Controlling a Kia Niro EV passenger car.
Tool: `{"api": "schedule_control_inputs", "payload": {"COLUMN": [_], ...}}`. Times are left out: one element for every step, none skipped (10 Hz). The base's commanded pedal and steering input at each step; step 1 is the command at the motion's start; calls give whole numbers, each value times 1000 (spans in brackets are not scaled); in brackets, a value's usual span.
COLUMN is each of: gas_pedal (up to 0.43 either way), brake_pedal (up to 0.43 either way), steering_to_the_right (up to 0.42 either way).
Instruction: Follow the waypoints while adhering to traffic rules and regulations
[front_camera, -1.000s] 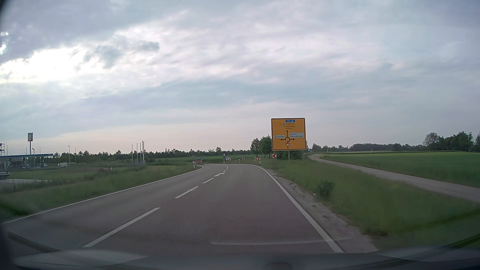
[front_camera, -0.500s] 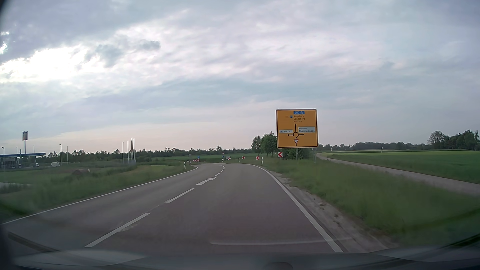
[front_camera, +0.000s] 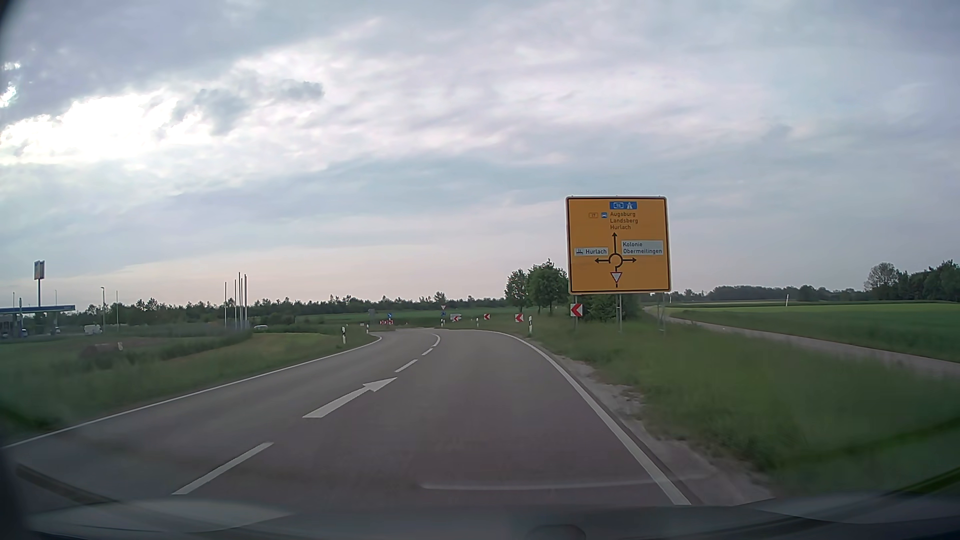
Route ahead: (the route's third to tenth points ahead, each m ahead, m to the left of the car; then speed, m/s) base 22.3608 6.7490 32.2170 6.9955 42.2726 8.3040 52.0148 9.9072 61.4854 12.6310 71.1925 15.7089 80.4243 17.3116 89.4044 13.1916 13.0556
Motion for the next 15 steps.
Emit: {"api": "schedule_control_inputs", "payload": {"gas_pedal": [39,39,39,39,39,39,39,39,39,39,39,39,39,39,28], "brake_pedal": [0,0,0,0,0,0,0,0,0,0,0,0,0,0,0], "steering_to_the_right": [-1,-5,-7,-10,-10,-10,-11,-13,-18,-20,-20,-20,-21,-21,-22]}}
